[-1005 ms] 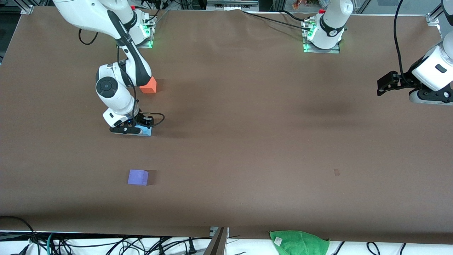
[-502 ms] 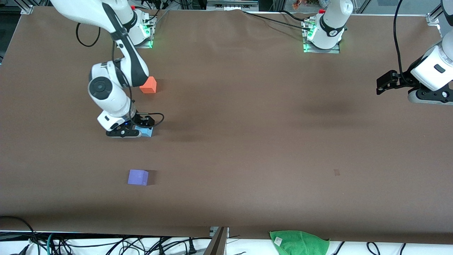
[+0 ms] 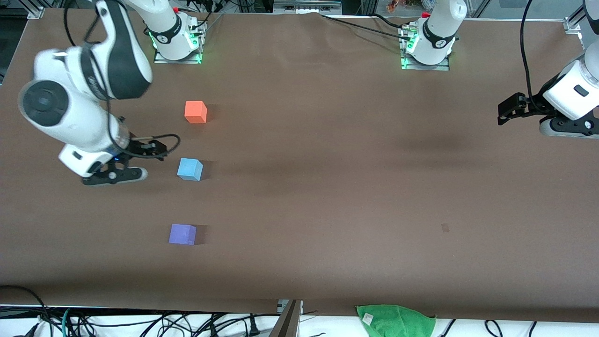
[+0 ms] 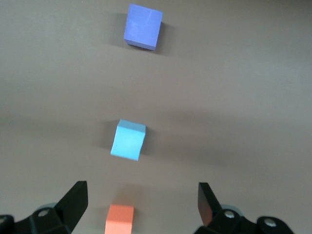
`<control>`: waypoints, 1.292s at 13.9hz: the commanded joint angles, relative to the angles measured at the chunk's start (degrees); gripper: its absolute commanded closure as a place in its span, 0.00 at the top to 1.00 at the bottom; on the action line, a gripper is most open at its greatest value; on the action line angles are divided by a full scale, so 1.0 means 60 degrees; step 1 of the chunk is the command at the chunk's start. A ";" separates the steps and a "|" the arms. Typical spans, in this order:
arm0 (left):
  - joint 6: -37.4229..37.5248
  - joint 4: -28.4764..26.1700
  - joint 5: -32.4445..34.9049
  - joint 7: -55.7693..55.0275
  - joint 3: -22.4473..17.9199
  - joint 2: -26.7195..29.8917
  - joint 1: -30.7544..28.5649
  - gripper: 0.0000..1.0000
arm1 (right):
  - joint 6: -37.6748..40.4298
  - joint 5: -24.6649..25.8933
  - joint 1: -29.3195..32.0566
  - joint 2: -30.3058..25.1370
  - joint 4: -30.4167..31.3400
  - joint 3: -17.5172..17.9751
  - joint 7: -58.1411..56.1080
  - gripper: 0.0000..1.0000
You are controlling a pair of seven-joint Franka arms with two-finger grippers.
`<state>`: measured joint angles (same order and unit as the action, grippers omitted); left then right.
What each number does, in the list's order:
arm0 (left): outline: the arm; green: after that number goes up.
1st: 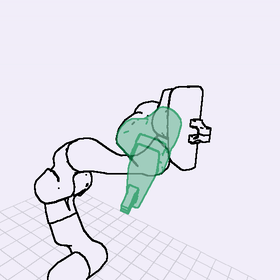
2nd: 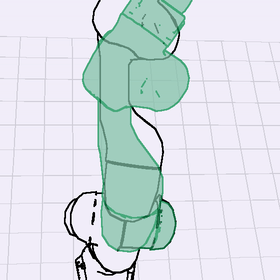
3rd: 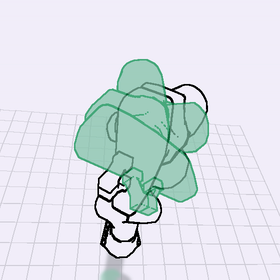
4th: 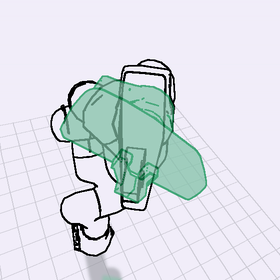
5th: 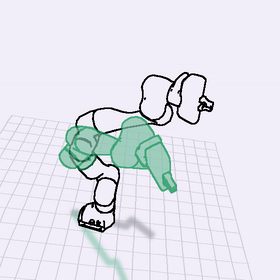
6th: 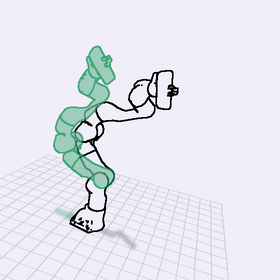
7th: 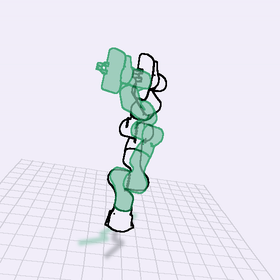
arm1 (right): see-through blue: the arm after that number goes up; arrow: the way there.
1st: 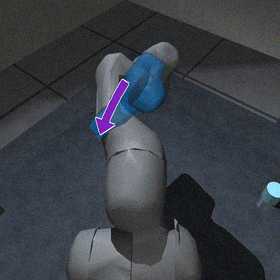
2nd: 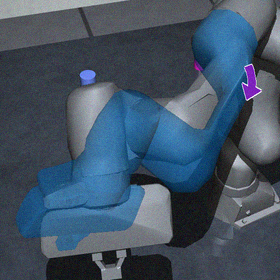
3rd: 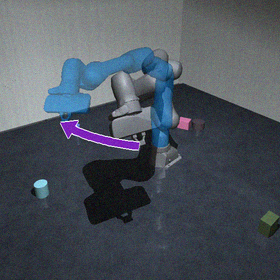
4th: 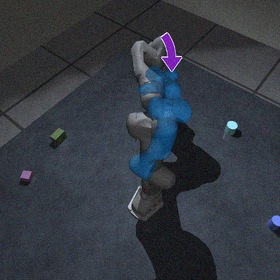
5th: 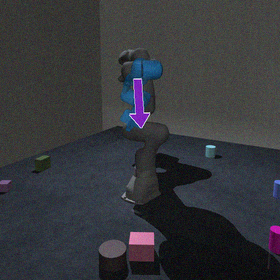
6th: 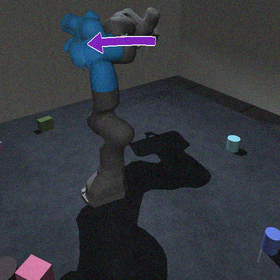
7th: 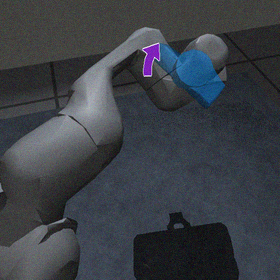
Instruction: Place blue block between orange and purple blocks
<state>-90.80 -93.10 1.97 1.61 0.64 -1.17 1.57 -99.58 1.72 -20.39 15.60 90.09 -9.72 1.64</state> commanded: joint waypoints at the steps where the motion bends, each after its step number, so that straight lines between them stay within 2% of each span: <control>1: 0.0118 -0.0083 -0.0123 0.0243 -0.0048 0.0180 -0.0027 1.00 | 0.1242 -0.0140 -0.0044 0.0184 -0.1184 -0.0270 -0.0332 1.00; 7: 0.0133 -0.0083 -0.0123 0.0200 -0.0049 0.0239 -0.0027 1.00 | 0.2927 -0.0110 0.0116 -0.0753 -0.1348 -0.0183 -0.0040 1.00; 9: 0.0118 -0.0083 -0.0123 0.0214 -0.0063 0.0239 -0.0041 1.00 | 0.2974 -0.0140 0.0466 -0.0987 -0.1275 -0.0052 -0.0098 1.00; 10: 0.0089 -0.0069 -0.0138 0.0214 -0.0063 0.0239 -0.0071 1.00 | 0.2988 -0.0126 0.0744 -0.1162 -0.1130 0.0326 -0.0127 1.00; 12: 0.0089 -0.0054 -0.0123 0.0200 -0.0049 0.0239 -0.0071 1.00 | 0.2887 -0.0053 0.1665 -0.1748 -0.0414 0.1438 -0.0127 1.00; 13: 0.0089 -0.0054 -0.0123 0.0185 -0.0034 0.0239 -0.0071 1.00 | 0.2973 -0.0052 0.1916 -0.1852 -0.0352 0.1719 -0.0156 1.00; 18: 0.0016 -0.0069 -0.0138 0.0141 0.0010 0.0224 -0.0071 1.00 | 0.3105 -0.0126 0.2635 -0.2613 -0.0366 0.1926 -0.0318 1.00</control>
<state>-90.79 -93.10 1.97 1.62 0.39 -0.84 1.50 -81.39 1.72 -6.84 3.34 85.66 -0.04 0.52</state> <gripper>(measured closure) 0.000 0.000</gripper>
